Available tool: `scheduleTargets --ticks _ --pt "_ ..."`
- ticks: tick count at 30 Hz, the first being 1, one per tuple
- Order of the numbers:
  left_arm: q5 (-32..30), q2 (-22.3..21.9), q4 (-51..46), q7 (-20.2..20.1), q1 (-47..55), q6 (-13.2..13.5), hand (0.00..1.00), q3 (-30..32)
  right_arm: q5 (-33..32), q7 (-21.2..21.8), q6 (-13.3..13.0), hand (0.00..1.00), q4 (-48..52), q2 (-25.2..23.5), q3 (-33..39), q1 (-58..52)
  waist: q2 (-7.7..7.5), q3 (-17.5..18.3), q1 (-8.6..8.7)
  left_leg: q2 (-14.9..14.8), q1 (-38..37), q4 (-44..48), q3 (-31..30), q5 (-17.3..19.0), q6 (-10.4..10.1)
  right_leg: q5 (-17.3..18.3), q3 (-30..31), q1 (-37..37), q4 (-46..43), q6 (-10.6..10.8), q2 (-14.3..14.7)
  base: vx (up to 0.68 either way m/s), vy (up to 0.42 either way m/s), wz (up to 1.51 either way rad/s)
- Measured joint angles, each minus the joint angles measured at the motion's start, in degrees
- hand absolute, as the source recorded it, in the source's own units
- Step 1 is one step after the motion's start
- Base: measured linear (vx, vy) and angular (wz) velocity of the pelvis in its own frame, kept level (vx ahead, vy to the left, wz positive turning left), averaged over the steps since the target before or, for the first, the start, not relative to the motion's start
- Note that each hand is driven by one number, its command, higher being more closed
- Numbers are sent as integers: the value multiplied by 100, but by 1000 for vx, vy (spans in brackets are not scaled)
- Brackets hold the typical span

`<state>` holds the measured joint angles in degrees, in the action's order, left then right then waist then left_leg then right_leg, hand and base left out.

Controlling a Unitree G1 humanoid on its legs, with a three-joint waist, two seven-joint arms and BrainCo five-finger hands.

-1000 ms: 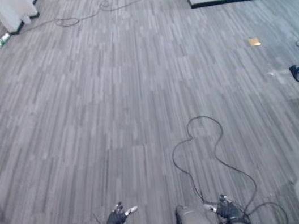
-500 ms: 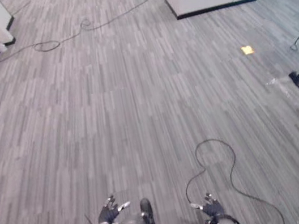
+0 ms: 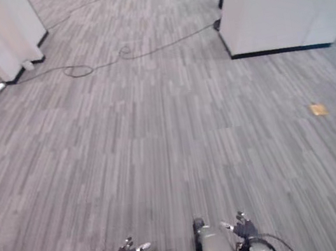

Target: Organize washtable

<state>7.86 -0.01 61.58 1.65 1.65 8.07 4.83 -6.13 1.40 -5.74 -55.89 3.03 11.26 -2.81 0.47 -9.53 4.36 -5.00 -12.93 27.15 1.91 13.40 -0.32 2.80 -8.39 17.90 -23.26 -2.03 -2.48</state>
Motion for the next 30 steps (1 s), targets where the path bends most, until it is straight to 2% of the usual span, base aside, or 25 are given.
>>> scheduleTargets --ticks 1,2,3,5,6,7,8,10,12,13,14,15,16,17,18,19,20,21,22,23,25,27,28,29,30 --pt "-26 -124 -87 -1 17 -16 0 318 3 -12 6 0 160 53 -24 -44 193 -37 -9 -354 882 1734 -23 -690 -530 215 -117 -270 70 -128 245 637 -218 11" --pt "-28 -182 -156 0 36 -18 0 469 3 -16 9 0 197 67 -66 -39 264 -60 -63 -542 1210 2458 0 -1039 -696 326 -108 -425 109 -241 395 761 -231 -27" --pt "-23 -183 -334 0 75 -17 0 671 3 -26 88 0 204 59 -215 -8 358 -157 -177 -928 1765 3754 216 -940 -585 596 2 -997 246 -425 710 514 -122 -50" --pt "-9 -62 -497 0 150 -15 0 687 -2 -44 135 0 130 15 -327 -24 187 -193 -289 -991 2083 3995 524 -731 -519 827 187 -1606 441 -491 757 598 -141 -62" --pt "5 19 -645 1 255 18 0 690 1 -50 139 0 97 -33 -416 -46 40 -136 -370 -972 2492 3607 968 -490 -437 957 439 -2090 754 -484 752 577 -146 -66" --pt "9 15 -689 1 282 22 0 698 0 -48 144 0 77 -35 -441 -42 29 -135 -395 -941 2664 3299 1105 -400 -328 960 538 -2252 879 -405 750 597 -97 -75" --pt "46 31 -703 7 339 21 0 711 2 -51 183 0 43 -27 -440 -29 47 -143 -434 -786 2970 2431 1252 -283 -270 1007 698 -2590 1128 -342 744 640 0 -71" --pt "147 38 -716 55 409 61 0 744 10 -52 201 0 -126 -21 -424 5 52 -145 -561 -409 3250 471 1122 -418 -410 1077 939 -3050 1540 -229 652 737 101 -67" --pt "211 1 -760 110 407 135 0 696 42 -69 205 0 -247 29 -429 24 159 -102 -708 -183 3501 -1089 971 -632 -750 1174 1177 -3445 1981 -146 625 594 207 -66" --pt "297 -28 -745 110 399 148 0 666 109 -89 185 0 -396 75 -456 28 248 -78 -762 -193 3670 -1377 995 -621 -694 1306 1304 -3748 2115 -42 627 813 393 -85" --pt "331 -26 -698 99 375 140 0 663 182 -125 190 0 -494 44 -440 4 229 -10 -822 -80 3580 -1232 952 -1425 -61 1449 1364 -3960 1910 96 505 842 424 -63" --pt "329 -6 -643 101 383 144 0 664 233 -122 188 0 -541 17 -428 -20 105 73 -801 51 3478 -1271 954 -1721 223 1494 1349 -3923 1625 177 397 792 384 -29" --pt "327 114 -518 92 393 137 0 655 223 -124 184 0 -592 -71 -297 -158 -175 241 -753 330 3339 -1284 955 -1893 409 1544 1334 -3539 595 298 201 792 366 20" --pt "332 278 -449 91 390 121 0 639 230 -119 173 0 -592 -210 -168 -151 -404 309 -615 629 3115 -1241 898 -1696 566 1254 1350 -3091 -782 765 23 798 342 40" --pt "332 374 -382 96 374 116 0 586 228 -111 169 0 -588 -268 -131 -115 -513 285 -533 778 2945 -1254 855 -1555 636 835 1415 -2857 -1464 1122 -28 774 282 76" --pt "331 513 -248 103 327 96 0 514 241 -107 169 0 -590 -321 -111 -59 -669 246 -419 1061 2523 -1369 687 -1303 681 -384 1472 -2398 -2661 1516 -74 759 234 78" --pt "295 532 -170 105 283 5 0 453 239 -64 170 0 -606 -302 -111 -59 -640 189 -375 1211 2042 -1521 597 -1125 675 -226 1288 -1950 -3522 1176 -283 871 268 62" --pt "294 493 -132 108 265 -20 0 454 232 -28 167 0 -577 -266 -108 -54 -636 177 -388 1219 1771 -1584 582 -1002 714 -8 1114 -1752 -3788 964 -374 703 227 12" --pt "285 415 -116 106 236 -40 0 405 236 8 139 0 -473 -231 -130 -48 -397 49 -427 1184 1188 -1757 530 -766 731 521 845 -1390 -3927 537 -374 804 253 -7" --pt "265 374 -3 106 215 -39 0 295 225 6 78 0 -357 -152 -124 -55 -309 37 -348 1135 724 -1892 420 -563 799 976 618 -1024 -3687 330 -298 653 192 0" --pt "242 357 110 91 131 -60 0 173 224 6 30 0 -258 -126 -67 -12 -206 37 -209 1007 240 -2041 263 -305 824 1321 320 -456 -2674 256 -96 641 120 41" --pt "216 332 124 87 -3 -83 0 85 223 4 -9 0 -171 -121 -31 -15 -253 21 -163 985 -162 -2292 14 -183 851 1073 49 -20 -1140 333 42 715 21 66" --pt "147 261 115 86 -74 -88 0 24 222 2 -6 0 -145 -92 -6 -15 -285 14 -114 982 -378 -2402 -197 -47 794 630 51 163 9 341 86 763 -26 80" --pt "107 217 91 86 -74 -89 0 31 223 2 2 0 -142 -72 -7 -15 -297 15 -65 978 -501 -2435 -296 27 711 424 85 199 477 318 103 963 -67 124" --pt "37 111 83 86 -4 -89 0 43 223 -12 19 0 -152 -45 -6 -36 -293 19 2 927 -780 -2261 -502 256 515 -234 298 184 553 72 172 845 -76 114"
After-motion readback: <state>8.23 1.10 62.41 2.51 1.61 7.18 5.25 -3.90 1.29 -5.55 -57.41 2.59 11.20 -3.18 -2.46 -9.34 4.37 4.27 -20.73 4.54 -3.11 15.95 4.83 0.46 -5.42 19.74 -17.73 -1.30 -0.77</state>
